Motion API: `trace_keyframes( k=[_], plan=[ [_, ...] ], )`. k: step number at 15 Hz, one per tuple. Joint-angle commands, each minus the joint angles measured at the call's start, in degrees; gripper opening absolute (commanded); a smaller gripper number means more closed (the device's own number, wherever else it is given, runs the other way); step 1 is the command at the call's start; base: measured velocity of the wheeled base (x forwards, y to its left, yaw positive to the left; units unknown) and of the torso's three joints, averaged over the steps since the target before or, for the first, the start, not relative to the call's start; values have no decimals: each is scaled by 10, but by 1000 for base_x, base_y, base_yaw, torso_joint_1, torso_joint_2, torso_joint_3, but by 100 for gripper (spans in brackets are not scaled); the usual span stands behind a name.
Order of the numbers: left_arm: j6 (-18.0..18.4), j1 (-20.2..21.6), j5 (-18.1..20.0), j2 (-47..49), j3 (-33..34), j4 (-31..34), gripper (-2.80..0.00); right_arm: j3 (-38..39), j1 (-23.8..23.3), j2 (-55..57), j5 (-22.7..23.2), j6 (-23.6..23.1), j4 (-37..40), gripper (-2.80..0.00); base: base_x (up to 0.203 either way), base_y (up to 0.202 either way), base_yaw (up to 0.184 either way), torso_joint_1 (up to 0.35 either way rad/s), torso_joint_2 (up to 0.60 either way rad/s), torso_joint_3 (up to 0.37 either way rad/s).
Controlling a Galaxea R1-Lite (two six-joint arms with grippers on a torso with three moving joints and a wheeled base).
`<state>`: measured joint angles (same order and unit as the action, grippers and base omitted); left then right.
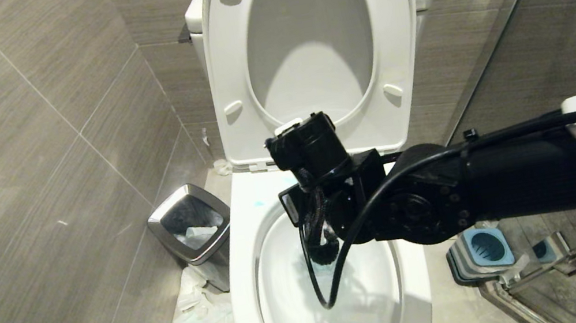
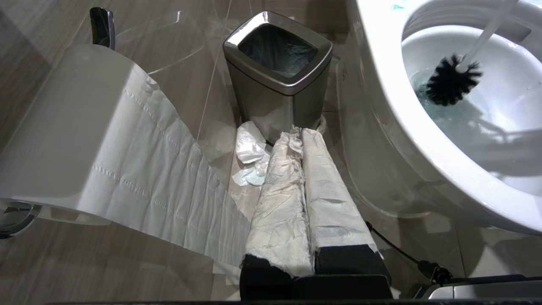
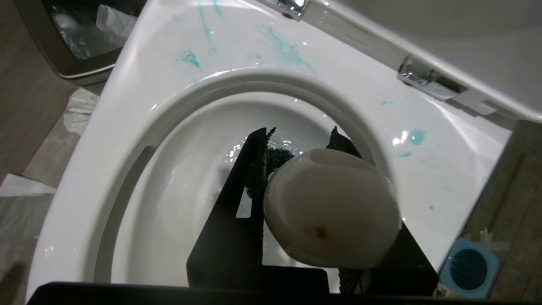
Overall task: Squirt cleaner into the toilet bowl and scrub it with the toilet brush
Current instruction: Scrub the toilet bowl
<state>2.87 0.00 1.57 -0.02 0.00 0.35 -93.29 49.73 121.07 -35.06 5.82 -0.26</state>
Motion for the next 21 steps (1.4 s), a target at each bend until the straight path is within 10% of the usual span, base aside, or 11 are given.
trace_keyframes(
  k=[1,12,21],
  plan=[
    [0,0,0,0,1,0,-280,7,2,-57,-1,2,12,-280,0,0,0,0,0,0],
    [0,0,0,0,1,0,-280,80,-6,-29,-6,74,14,-280,0,0,0,0,0,0],
    [0,0,0,0,1,0,-280,-42,-36,26,-6,40,16,-280,0,0,0,0,0,0]
  ],
)
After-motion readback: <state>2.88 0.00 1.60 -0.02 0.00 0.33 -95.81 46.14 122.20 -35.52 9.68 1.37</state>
